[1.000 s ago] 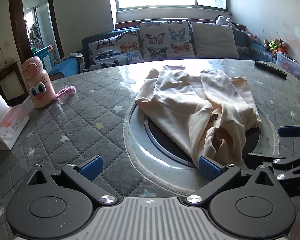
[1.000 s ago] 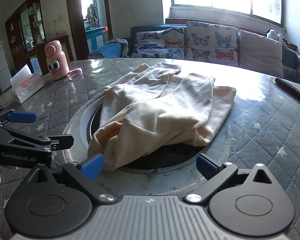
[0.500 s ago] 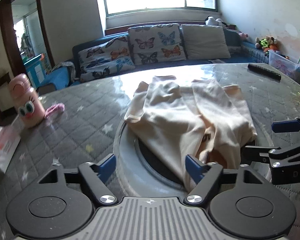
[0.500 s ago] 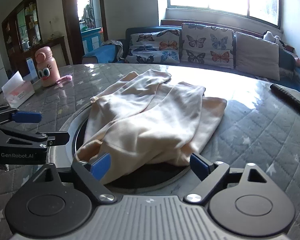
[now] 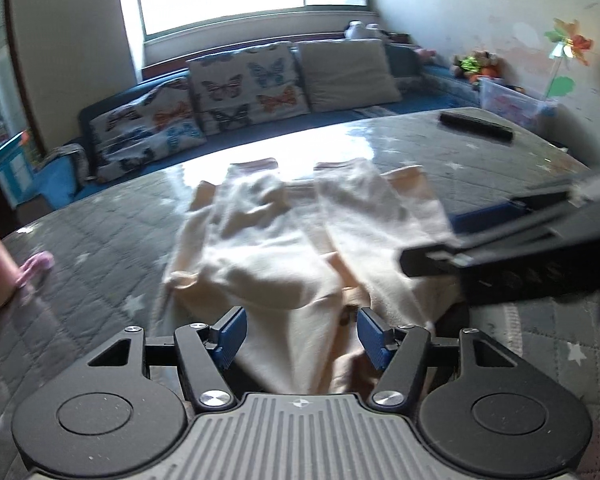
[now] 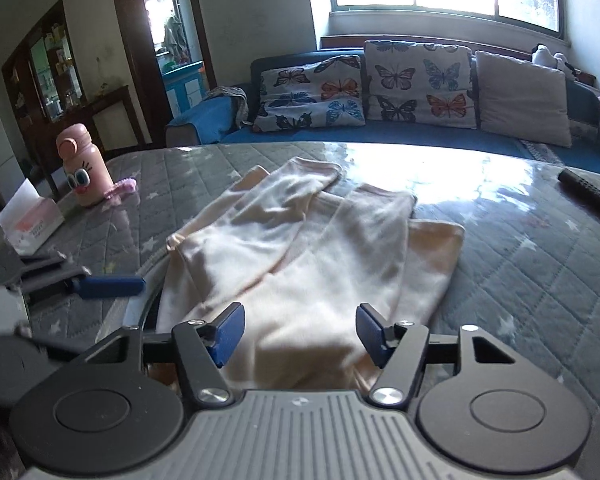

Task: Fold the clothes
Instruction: 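Grasp the shirt hem with the left gripper while the right gripper grasps the hem beside it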

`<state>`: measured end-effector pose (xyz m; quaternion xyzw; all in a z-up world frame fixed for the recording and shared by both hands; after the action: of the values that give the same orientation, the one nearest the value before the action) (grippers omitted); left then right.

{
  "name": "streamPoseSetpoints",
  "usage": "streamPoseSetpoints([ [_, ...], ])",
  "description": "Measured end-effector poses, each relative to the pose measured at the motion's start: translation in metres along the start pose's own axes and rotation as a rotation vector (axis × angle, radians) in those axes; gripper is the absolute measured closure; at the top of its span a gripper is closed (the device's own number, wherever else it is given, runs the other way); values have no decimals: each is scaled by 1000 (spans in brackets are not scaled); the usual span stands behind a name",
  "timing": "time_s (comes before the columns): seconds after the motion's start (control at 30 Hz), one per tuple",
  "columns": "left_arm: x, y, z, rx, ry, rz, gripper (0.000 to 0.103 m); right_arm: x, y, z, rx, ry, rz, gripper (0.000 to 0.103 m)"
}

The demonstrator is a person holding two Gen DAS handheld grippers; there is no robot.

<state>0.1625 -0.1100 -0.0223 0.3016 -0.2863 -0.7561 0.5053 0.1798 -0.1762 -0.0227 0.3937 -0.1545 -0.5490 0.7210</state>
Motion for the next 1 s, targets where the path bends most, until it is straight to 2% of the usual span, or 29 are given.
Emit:
streamPoseSetpoints([
  [0.07,2,1,-7,-11,-10,-6,41,-1,4,-7,-7,19,-2,46],
  [0.13,1,2,-14,-29,-25,8,60,-3,8,-16,-21,43,-7,48],
  [0.17,1,2,-18,-38,-32,15,65,-3,9,-22,-31,50,-7,50],
  [0.23,-1,1,-23,-51,-50,37,84,-5,8,-32,-52,65,-3,52],
  [0.33,-2,-2,-21,-45,-58,37,93,-9,4,-43,-86,91,-8,67],
  [0.43,-10,-4,-12,-30,-49,58,96,-8,-1,-43,-95,102,-20,82],
  [0.5,-19,-5,-3,-16,-35,81,97,-7,-3,-38,-90,101,-27,96],
  [0.8,-57,-7,37,46,25,188,98,10,-11,17,0,63,-41,99],
  [1.0,-78,-37,74,36,29,258,99,19,-30,62,31,71,-50,100],
])
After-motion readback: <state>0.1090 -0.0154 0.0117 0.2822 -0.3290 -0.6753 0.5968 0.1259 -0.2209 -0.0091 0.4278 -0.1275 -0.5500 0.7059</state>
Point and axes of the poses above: each gripper's, at about its wrist camera, not at the fingertips, and z roughly against the way its jaws point, x to its right, y to its top, the point moved 6 cm from there along -z, roughly the way its jaws point, and after that the axes turned 6 degrees about y, right-handed, at the moved point
